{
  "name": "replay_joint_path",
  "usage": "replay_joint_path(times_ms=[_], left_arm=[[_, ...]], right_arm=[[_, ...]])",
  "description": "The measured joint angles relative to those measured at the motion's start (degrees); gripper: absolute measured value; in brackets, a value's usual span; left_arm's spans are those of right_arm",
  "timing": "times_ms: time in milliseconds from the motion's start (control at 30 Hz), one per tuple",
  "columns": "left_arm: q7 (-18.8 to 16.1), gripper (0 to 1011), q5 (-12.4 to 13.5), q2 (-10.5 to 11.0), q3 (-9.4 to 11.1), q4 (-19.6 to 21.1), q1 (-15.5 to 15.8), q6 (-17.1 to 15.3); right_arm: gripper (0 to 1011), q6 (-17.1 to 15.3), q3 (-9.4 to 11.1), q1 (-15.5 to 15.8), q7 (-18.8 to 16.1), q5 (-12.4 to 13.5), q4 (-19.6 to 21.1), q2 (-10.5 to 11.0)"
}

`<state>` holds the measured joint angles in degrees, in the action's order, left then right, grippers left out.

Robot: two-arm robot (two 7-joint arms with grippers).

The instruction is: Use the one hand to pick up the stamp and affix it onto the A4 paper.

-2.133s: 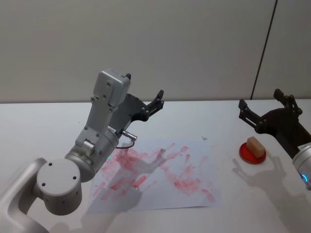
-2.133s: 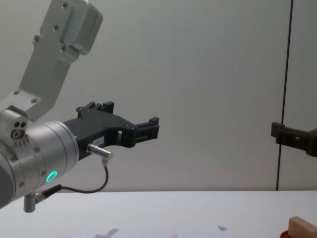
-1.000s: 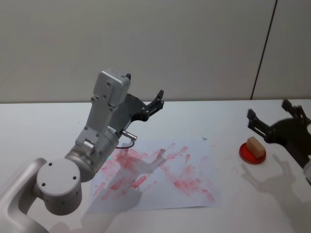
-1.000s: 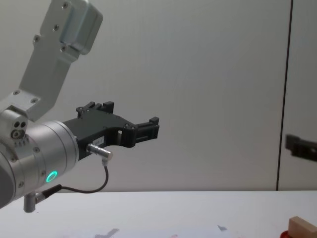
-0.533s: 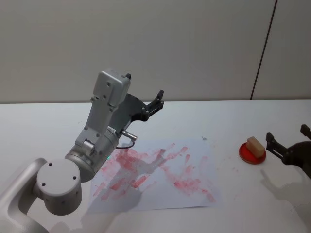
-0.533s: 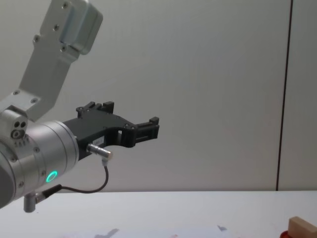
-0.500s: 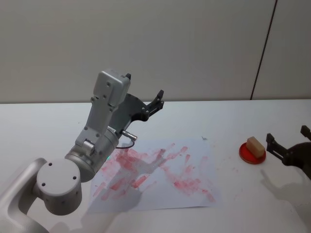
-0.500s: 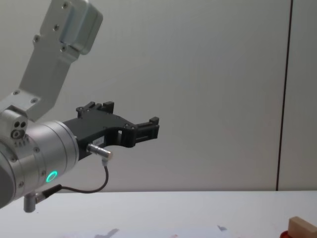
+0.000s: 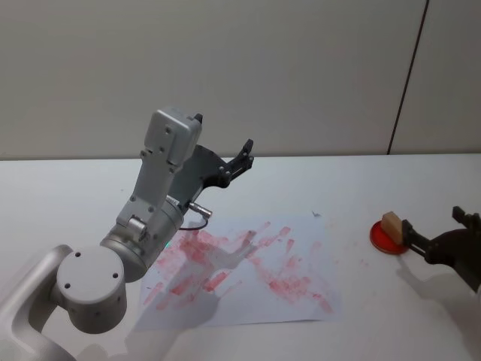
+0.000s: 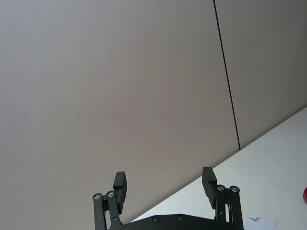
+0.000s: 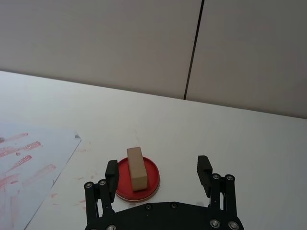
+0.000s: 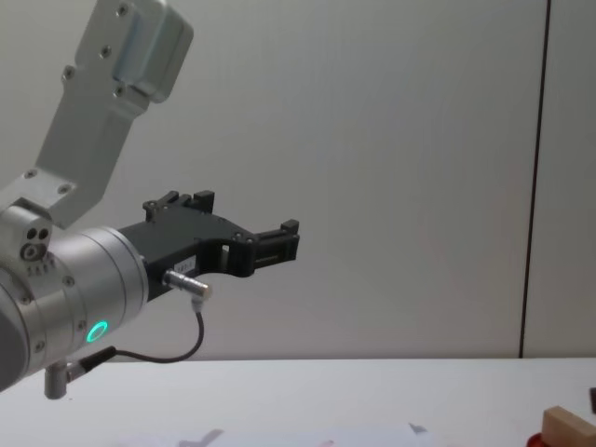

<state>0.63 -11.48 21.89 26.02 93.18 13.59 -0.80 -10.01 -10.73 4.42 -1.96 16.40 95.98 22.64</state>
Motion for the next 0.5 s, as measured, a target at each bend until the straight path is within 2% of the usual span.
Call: replay_joint_path(times_ms=[500], left_arm=[[0.0,1001,0.0,0.0,0.0,0.0,0.0,0.0]], right_arm=[[1001,-1.9,-2.0,-6.7,-3.6,-5.6,-8.9,-3.8]])
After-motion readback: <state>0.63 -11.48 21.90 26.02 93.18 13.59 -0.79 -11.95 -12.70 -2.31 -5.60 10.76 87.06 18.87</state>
